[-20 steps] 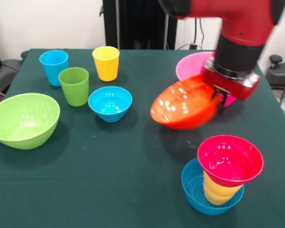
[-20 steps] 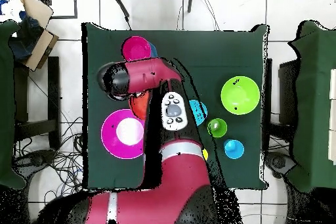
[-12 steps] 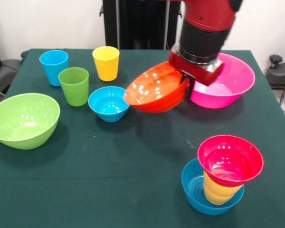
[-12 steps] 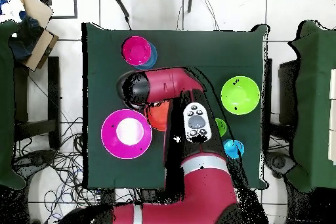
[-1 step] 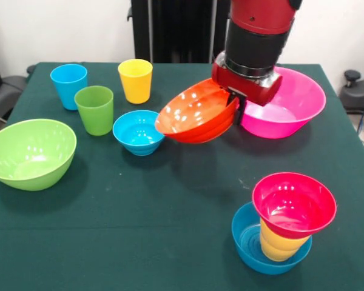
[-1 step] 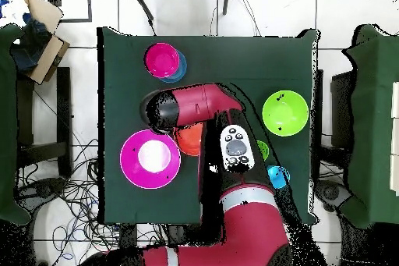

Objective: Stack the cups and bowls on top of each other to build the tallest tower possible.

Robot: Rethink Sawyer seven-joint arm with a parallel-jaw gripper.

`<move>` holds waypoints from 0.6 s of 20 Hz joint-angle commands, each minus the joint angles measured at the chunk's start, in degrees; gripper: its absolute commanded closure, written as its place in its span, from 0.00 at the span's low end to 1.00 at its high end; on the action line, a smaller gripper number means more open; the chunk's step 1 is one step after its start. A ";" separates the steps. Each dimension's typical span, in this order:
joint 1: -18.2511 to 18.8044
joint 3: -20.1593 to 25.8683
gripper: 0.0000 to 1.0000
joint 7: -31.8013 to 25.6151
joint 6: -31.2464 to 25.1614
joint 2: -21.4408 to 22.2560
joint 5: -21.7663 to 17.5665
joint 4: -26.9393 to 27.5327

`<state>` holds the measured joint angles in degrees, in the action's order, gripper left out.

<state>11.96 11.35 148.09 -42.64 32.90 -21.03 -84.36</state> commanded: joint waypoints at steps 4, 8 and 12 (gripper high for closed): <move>-2.12 5.35 1.00 -11.54 -7.49 1.93 -1.58 3.59; -1.36 5.81 1.00 -12.20 -10.31 6.96 0.45 -0.45; -0.21 6.43 1.00 -13.12 -11.54 9.66 1.11 -2.88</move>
<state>11.09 13.07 148.09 -46.77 37.70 -20.66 -83.83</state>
